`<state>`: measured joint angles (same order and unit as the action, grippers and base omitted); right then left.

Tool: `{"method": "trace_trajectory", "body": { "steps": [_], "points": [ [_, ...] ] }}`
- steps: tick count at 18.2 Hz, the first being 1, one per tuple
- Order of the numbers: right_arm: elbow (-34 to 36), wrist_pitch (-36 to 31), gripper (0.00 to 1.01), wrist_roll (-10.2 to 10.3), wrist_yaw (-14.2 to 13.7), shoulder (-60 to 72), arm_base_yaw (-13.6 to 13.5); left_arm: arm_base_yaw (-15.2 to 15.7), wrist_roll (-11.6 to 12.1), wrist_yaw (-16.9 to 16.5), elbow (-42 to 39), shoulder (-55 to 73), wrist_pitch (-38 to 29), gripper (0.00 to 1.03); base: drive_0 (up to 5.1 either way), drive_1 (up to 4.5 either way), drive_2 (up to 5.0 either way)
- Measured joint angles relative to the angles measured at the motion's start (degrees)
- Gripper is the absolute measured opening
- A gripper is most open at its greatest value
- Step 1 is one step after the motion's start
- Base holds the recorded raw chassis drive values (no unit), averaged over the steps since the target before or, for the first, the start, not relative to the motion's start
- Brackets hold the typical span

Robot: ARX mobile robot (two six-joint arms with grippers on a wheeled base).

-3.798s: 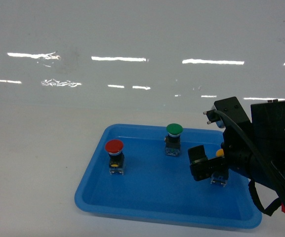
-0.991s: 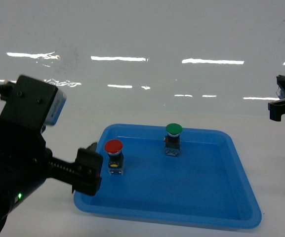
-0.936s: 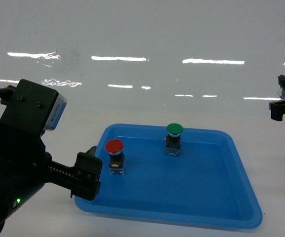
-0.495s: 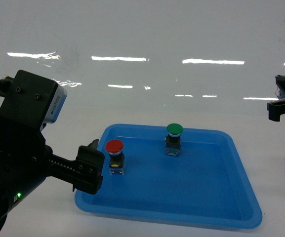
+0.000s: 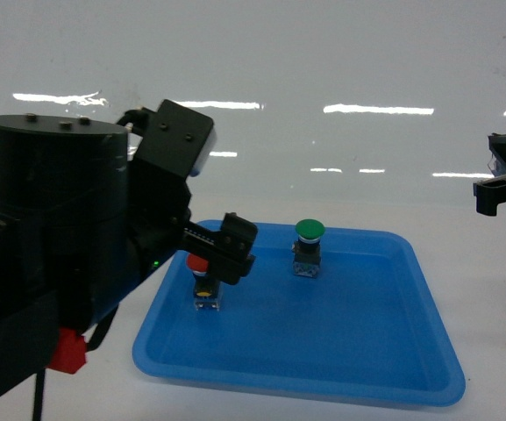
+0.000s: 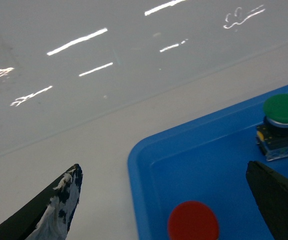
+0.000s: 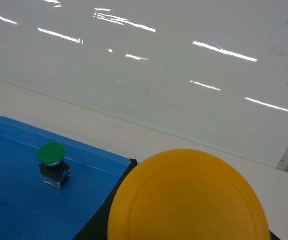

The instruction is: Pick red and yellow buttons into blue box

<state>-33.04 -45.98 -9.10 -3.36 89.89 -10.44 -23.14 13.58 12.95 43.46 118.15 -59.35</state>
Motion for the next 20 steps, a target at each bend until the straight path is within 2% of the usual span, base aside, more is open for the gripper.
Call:
{"method": "trace_trajectory", "body": {
  "steps": [3,6,9,13,20],
  "points": [
    [0.0,0.0,0.27,0.0,0.0,0.0,0.0,-2.7,-1.3,1.1,4.0,4.0,3.7,0.98,0.0,0.00,0.0],
    [0.0,0.0,0.27,0.0,0.0,0.0,0.0,-3.8,-1.9,2.2,5.1,7.9,4.1,0.98,0.0,0.00,0.0],
    [0.0,0.0,0.27,0.0,0.0,0.0,0.0,-2.2,-4.3,4.2,8.5,15.0,5.8,0.98,0.0,0.00,0.0],
    [0.0,0.0,0.27,0.0,0.0,0.0,0.0,-0.6,-4.6,5.3,10.3,16.0,5.5,0.98,0.0,0.00,0.0],
    [0.0,0.0,0.27,0.0,0.0,0.0,0.0,-0.1,-4.8,7.1,13.0,18.8,8.2,0.98,0.0,0.00,0.0]
  ]
}}
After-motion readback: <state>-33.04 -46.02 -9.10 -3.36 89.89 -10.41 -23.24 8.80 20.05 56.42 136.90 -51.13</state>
